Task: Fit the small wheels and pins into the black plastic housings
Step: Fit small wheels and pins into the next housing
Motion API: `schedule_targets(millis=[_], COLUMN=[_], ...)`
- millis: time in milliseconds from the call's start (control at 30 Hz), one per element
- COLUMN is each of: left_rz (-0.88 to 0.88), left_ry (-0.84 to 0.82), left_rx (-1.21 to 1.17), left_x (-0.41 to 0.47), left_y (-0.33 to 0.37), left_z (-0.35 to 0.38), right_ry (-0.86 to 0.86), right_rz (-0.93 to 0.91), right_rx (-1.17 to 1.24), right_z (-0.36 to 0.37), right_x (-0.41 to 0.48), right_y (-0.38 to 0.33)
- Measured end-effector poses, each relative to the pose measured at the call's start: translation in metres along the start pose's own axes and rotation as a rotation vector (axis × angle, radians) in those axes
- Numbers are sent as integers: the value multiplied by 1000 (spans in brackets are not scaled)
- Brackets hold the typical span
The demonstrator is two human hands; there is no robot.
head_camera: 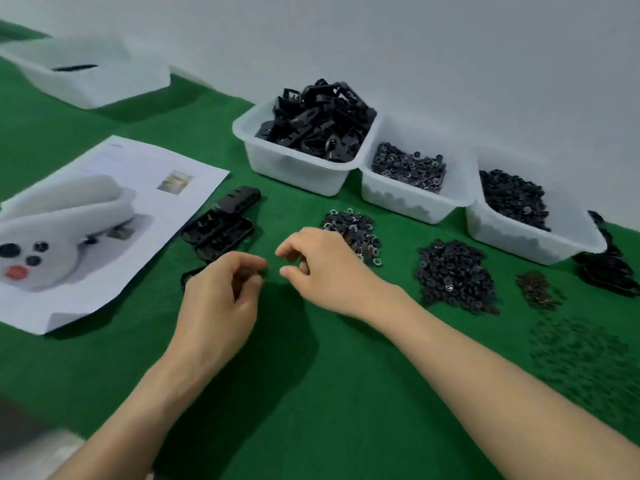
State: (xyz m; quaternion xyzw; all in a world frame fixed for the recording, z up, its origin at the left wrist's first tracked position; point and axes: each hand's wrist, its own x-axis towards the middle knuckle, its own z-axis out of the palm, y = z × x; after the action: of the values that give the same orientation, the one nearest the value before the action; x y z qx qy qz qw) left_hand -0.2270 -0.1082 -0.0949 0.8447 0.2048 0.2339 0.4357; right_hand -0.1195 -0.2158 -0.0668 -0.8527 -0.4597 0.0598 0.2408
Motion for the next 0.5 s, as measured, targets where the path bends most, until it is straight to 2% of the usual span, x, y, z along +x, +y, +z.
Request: schedule_targets(millis=[133,233,400,500], left_rz=[-72,-98,-77,-57], left_ry=[101,115,71,-62], left_rx=[-63,-127,-167,-126], left_x=[5,7,4,3], left_y=[-23,-32,-33,-31], left_z=[-25,-36,-43,-44], right_ry=[-132,-129,-17,-7], right_rz=[-27,-40,-47,30], right_rx=[-20,-16,-24,-27], right_z=[21,29,19,3], right_x=[29,34,5,-30], right_y=[-19,-27,-22,-10])
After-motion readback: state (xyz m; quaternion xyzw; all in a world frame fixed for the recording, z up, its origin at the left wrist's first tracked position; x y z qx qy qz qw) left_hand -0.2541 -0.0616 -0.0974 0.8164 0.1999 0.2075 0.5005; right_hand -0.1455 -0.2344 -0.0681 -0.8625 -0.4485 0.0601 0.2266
